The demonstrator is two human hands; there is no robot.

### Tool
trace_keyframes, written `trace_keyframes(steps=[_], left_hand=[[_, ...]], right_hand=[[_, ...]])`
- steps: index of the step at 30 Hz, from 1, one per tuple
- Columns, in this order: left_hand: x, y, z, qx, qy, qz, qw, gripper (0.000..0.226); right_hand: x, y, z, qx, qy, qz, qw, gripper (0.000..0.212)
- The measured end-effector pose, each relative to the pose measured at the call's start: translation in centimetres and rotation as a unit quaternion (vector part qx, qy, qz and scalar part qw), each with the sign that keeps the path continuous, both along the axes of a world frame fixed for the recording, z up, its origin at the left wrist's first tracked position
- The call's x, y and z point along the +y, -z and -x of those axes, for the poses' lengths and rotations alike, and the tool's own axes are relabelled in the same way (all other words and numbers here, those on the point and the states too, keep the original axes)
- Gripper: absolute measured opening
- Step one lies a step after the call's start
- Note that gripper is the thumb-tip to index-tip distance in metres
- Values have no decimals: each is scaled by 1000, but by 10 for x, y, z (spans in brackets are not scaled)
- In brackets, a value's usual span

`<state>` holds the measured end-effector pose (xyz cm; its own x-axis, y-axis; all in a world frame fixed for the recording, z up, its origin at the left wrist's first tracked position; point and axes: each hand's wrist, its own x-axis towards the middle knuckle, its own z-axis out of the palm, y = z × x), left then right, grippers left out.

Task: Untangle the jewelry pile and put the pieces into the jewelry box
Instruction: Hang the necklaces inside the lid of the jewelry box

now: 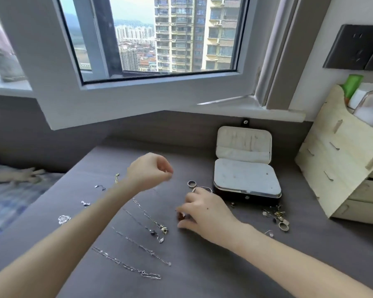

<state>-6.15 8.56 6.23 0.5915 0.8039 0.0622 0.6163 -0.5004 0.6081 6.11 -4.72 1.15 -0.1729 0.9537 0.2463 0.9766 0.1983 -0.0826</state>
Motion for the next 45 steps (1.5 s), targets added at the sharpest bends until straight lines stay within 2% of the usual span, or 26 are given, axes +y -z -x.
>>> trace_keyframes(steps=[2, 4, 6, 8, 10, 13, 18, 26, 31, 35, 37, 39, 42, 44, 45], left_hand=[[-5, 4, 13, -19, 25, 28, 999, 8], [-11, 8, 23, -1, 51, 20, 999, 6], [-15, 14, 28, 13, 73, 6, 997, 17], [-18, 18, 32, 8, 85, 17, 996, 23], [-20, 20, 33, -25, 92, 57, 994, 23], [-24, 18, 33, -103, 115, 135, 979, 19], [-25, 11, 25, -163, 123, 165, 965, 12], [-24, 9, 18, -188, 141, 126, 964, 4], [-26, 5, 17, -243, 148, 164, 945, 6], [-26, 7, 12, -281, 136, 235, 920, 4], [-26, 11, 7, -290, 109, 244, 919, 8], [-26, 15, 3, -277, 76, 221, 932, 16], [-21, 25, 2, -253, 40, 190, 948, 12], [-16, 30, 4, -279, 21, 234, 931, 7], [-14, 33, 5, -308, 8, 277, 910, 6]], right_hand=[[0, 9, 3, -44, 4, -39, 998, 28], [1, 13, 6, -90, 7, -71, 993, 21], [3, 15, 7, -91, 5, -91, 992, 18], [7, 11, 6, -22, 32, -89, 995, 19], [11, 0, 8, 69, 76, -89, 991, 28], [14, -27, 3, 163, 109, -15, 981, 23], [18, -56, 1, 209, 122, 20, 970, 24], [22, -75, 2, 205, 131, 30, 970, 21], [22, -79, 0, 193, 119, 25, 974, 20], [21, -87, 3, 165, 109, 17, 980, 19], [20, -92, 6, 159, 101, 4, 982, 19], [17, -100, 8, 166, 96, -9, 981, 20], [8, -117, 9, 234, 96, -29, 967, 24], [-2, -131, 7, 316, 105, -32, 942, 25], [-9, -137, 4, 360, 114, -32, 925, 26]])
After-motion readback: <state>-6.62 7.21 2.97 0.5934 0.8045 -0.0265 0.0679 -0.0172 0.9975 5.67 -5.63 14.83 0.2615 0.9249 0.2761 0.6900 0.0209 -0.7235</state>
